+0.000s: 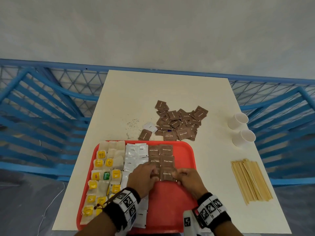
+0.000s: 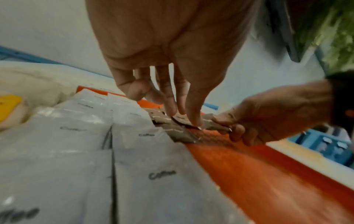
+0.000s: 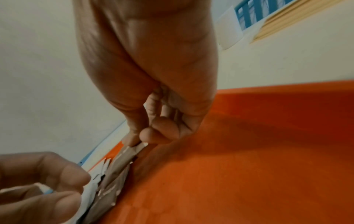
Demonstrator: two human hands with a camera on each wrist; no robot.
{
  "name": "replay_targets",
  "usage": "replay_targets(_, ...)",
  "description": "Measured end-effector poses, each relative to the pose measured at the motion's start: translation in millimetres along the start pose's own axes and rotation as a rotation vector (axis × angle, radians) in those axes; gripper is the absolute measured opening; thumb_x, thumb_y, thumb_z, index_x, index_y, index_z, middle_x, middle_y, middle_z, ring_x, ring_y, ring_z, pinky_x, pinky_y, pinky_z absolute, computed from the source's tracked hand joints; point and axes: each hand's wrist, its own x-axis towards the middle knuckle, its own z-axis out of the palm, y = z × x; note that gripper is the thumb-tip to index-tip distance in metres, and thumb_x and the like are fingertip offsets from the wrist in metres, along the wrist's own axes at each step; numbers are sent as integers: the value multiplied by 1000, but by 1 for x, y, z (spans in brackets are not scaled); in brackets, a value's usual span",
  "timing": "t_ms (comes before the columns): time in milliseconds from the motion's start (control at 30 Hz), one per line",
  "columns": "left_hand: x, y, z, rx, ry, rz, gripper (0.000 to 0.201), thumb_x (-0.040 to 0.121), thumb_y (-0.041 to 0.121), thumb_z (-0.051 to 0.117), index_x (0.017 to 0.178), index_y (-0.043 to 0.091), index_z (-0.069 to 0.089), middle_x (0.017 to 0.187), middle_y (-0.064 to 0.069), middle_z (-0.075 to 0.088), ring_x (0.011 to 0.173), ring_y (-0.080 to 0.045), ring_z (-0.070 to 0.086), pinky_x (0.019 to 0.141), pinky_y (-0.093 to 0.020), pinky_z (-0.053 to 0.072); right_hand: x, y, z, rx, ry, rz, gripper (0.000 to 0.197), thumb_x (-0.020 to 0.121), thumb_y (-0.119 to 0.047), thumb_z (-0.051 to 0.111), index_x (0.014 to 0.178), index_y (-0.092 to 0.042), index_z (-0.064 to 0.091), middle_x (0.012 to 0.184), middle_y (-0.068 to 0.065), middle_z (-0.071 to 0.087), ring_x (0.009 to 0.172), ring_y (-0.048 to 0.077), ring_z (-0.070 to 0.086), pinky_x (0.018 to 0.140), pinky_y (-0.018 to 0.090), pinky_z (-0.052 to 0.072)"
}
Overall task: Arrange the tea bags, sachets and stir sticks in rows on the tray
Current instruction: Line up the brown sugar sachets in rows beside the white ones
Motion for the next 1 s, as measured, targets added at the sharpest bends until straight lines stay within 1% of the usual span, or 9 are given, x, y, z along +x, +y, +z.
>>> replay_targets(167,9,1,6,315,-112,111,22,92,22,54,114,24,58,125,8,56,110,-20,48,83,-34,50,16,7,8,-214,108,-17,23,82,-18,76,63,-7,69,47,-7,57,47,5,50,53,18,43)
replay_targets(267,11,1,7,351,-114,120,22,95,19,50,114,22,58,128,7,57,111,-21,49,82,-34,50,19,11,11,-284,166,-32,23,79,-19,78,60,-13,66,57,-8,63,59,8,57,60,18,45)
replay_targets(367,11,2,6,359,-118,124,22,95,18,51,116,21,58,129,7,56,111,-21,49,83,-35,50,20,11,12,-344,205,-47,18,78,-20,78,67,-10,68,69,-6,69,66,6,60,57,9,39)
replay_targets(500,12,4,5,345,-124,127,18,95,17,50,111,20,59,124,6,57,109,-20,50,81,-33,51,20,9,12,-376,213,-39,19,77,-22,78,70,-11,66,70,-3,70,70,12,64,56,11,39)
replay_targets(600,12,6,1,281,-124,139,12,96,20,49,103,21,59,116,6,59,106,-18,53,79,-33,49,19,6,9,-405,227,-45,23,76,-26,78,71,-10,62,72,-1,69,71,15,62,57,16,39)
replay_targets(733,21,7,-21,128,-54,121,14,97,31,54,85,27,56,90,13,59,89,-12,58,85,-35,51,17,-17,1,-422,222,-89,25,78,-34,76,70,-14,63,73,-6,68,73,11,63,62,22,42)
replay_targets(833,34,5,-52,81,31,91,28,94,46,60,74,26,55,73,12,59,69,-3,54,69,-24,48,25,-53,-2,-464,201,-160,23,83,-30,71,69,-13,63,71,-6,67,69,11,63,59,20,43)
replay_targets(933,46,-1,-88,5,145,37,42,92,44,64,60,24,47,56,10,50,52,-3,42,55,-18,33,42,-90,1,-529,216,-268,23,91,-22,59,69,-14,60,77,-1,70,75,16,65,64,27,46)
replay_targets(1000,52,-10,-108,-63,222,6,47,92,40,67,55,22,44,50,10,46,48,-5,39,53,-20,31,56,-113,7,-502,160,-298,23,95,-15,54,73,-12,59,77,-1,70,73,9,66,61,22,50)
